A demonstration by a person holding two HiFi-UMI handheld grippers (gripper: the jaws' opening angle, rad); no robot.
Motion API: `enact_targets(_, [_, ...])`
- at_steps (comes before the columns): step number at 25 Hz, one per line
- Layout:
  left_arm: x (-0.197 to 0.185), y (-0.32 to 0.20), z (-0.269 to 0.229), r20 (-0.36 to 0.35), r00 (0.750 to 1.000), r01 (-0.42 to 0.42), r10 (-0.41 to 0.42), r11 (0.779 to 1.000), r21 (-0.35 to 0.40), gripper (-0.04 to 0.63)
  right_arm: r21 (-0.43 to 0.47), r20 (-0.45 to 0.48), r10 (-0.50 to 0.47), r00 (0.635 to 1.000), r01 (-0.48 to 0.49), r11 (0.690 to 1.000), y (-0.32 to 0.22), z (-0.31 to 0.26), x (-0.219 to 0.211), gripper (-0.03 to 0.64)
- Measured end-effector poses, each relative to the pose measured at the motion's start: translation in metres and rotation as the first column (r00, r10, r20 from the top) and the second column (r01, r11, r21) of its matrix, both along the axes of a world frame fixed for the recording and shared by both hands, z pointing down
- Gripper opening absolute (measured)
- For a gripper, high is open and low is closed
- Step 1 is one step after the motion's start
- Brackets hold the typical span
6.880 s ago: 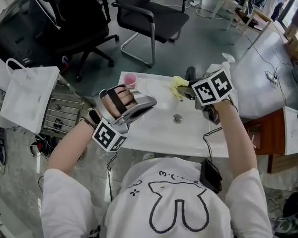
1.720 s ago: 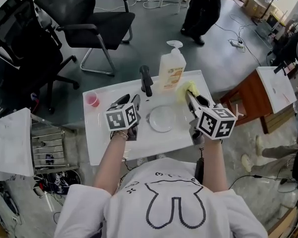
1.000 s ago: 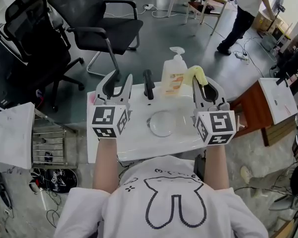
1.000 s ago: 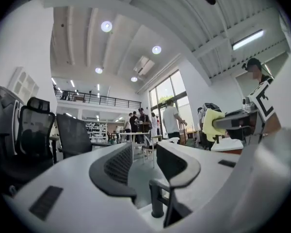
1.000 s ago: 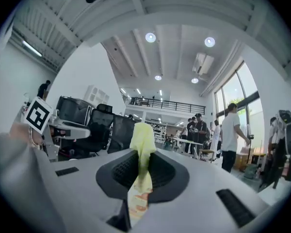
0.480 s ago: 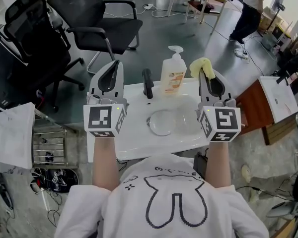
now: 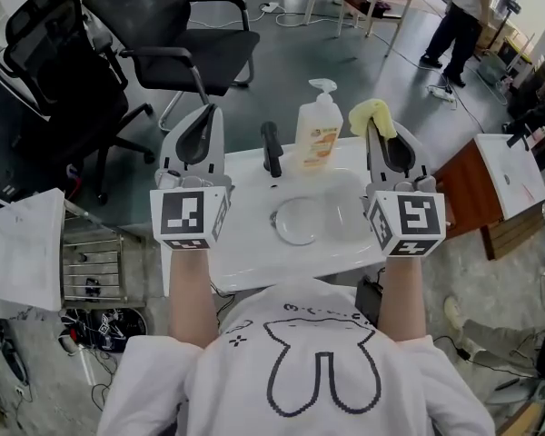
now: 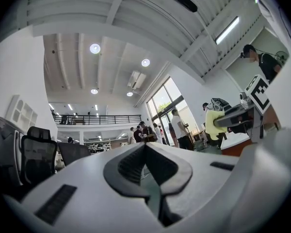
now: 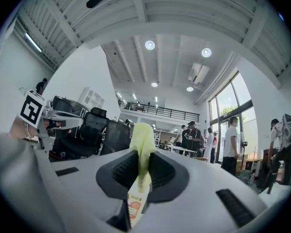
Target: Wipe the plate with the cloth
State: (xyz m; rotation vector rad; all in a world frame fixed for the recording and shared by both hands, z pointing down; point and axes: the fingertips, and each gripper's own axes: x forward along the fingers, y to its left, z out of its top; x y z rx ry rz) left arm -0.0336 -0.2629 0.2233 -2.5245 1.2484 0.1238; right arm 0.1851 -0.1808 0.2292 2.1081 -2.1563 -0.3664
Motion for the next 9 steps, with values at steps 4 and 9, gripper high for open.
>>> enact_targets(4, [-0.0013, -0.0028, -0.0001, 0.002, 1.0, 0.004, -0.004, 1.0, -0.004, 0.009, -0.001, -0.006, -0.007, 1.0, 0.007, 1.0, -0.0017, -0.0016, -0.0019, 0.048])
enact_targets(9, [-0.0006, -0.0032, -0.0023, 0.006, 1.0, 0.006, -0.006, 1.0, 0.0, 0.009, 0.003, -0.003, -0.008, 1.0, 0.008, 1.0, 0.0, -0.0042, -0.0007, 0.048])
